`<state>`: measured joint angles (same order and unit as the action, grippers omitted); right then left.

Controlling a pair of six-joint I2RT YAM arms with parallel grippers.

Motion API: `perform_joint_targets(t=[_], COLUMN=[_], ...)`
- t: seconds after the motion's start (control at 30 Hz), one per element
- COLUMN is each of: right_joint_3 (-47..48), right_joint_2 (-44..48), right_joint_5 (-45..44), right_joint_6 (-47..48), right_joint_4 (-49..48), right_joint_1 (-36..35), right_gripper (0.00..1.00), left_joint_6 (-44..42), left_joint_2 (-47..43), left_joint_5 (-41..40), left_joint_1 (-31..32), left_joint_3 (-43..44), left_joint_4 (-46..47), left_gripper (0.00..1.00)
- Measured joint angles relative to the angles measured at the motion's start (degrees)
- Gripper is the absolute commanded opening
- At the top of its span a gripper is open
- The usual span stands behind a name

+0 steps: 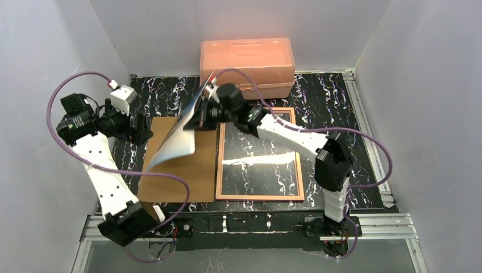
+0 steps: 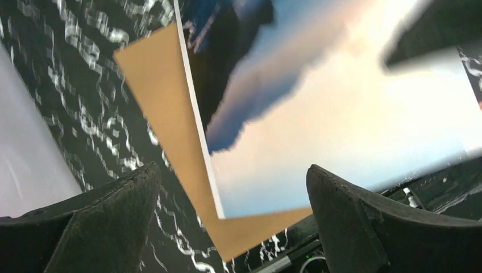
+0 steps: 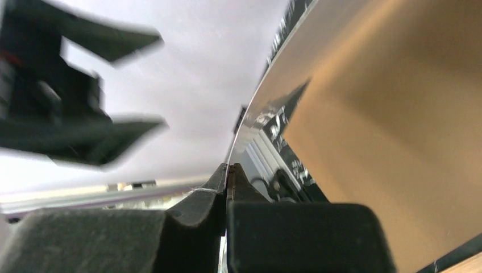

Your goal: Put the photo into the frame

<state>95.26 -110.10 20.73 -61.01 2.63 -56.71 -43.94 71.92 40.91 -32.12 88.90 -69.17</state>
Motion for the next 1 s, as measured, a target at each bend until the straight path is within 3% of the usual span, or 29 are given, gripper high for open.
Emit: perform_joint_targets(t=[0.17,0.33,0.5,0.7,0.87,1.0], right_joint_3=[8.09,7.98,7.87,2.21,-1.25,-1.42], right_joint_2=[2.01,4.94,5.18,8.63,12.90,14.56], right_joint_5=[-1.20,-1.92,-2.16,-2.08,-1.73,-1.01], right_joint_6=[0.20,-1.99,-4.83,-8.24,-10.38,-11.65], right_joint_4=[2.34,1.88,0.81,-2.36,-3.91,-5.38], right_joint_1=[6.34,10.99,11.02,10.45,10.38,10.03], right_gripper=[0.08,0.08,0.08,0.08,0.08,0.08], left_joint_6=[-9.90,-16.04,-24.24,-25.92,-23.56,-22.97], left_joint_2=[-10.40,-20.90,-27.47,-38.12,-38.42,-37.83], left_joint_5=[10.84,18.49,21.35,19.50,18.51,19.78], left_joint_1=[0.63,2.05,4.68,4.87,4.87,4.87], left_joint_3=[-2.58,-5.01,-11.08,-24.55,-25.22,-25.22], left_joint_4=[-2.12,-1.40,-0.63,14.53,26.69,29.77], left_gripper=[0.98,0.98,0.94,0.84,0.80,0.79])
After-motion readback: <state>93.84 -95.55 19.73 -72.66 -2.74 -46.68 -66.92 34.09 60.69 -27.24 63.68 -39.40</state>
